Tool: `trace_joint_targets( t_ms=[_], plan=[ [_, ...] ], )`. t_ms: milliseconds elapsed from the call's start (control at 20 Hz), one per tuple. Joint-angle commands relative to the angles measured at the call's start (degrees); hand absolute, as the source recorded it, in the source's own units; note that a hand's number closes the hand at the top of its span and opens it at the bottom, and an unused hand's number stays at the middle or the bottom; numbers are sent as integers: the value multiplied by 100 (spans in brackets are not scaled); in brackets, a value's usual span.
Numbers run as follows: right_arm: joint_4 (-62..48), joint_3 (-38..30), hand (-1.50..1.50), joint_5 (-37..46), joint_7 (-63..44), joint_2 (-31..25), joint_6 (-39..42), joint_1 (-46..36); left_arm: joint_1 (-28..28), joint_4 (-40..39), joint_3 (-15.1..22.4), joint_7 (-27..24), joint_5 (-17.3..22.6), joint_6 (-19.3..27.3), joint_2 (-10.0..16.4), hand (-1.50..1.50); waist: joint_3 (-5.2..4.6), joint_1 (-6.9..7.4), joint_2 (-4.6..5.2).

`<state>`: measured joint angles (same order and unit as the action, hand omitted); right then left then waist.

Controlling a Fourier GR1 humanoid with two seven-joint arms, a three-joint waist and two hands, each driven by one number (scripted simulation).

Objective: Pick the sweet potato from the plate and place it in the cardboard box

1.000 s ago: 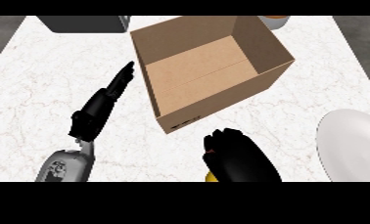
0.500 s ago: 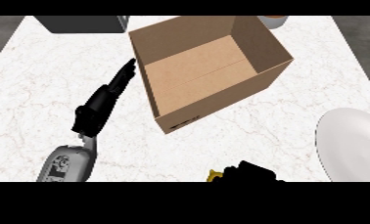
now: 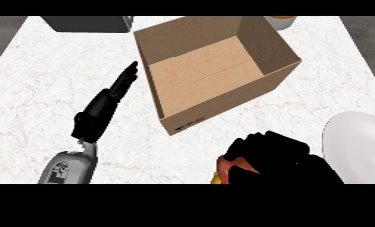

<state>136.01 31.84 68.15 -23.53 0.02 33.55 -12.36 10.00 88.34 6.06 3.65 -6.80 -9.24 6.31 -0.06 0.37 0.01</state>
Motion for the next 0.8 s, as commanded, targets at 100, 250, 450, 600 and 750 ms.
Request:
trace_joint_targets(
  t_ms=[100, 250, 450, 600, 750],
  plan=[
    [80, -809, 150, -1502, -1105, -2, 216, -1301, 282, -321, -32, -72, -59, 42, -96, 0, -4, 14, 17],
    [-471, -1246, 150, -1889, -1250, -2, 127, -1820, 123, 20, 88, 67, -163, 122, -159, 0, 1, 21, 4],
    [-1493, -1689, 150, -2223, -1080, -2, -482, -2398, 219, 43, 14, 389, -100, 81, -174, 0, 4, 16, 5],
    [-2025, -1883, 150, -2553, -1477, -2, -569, -3200, 83, -130, 109, 69, -276, 158, -237, 0, 2, 14, 1],
    [-2965, -2323, 150, -2282, -649, -2, -956, -3331, 193, 173, -115, 355, 68, -127, -77, 0, 4, 30, 11]
  ],
)
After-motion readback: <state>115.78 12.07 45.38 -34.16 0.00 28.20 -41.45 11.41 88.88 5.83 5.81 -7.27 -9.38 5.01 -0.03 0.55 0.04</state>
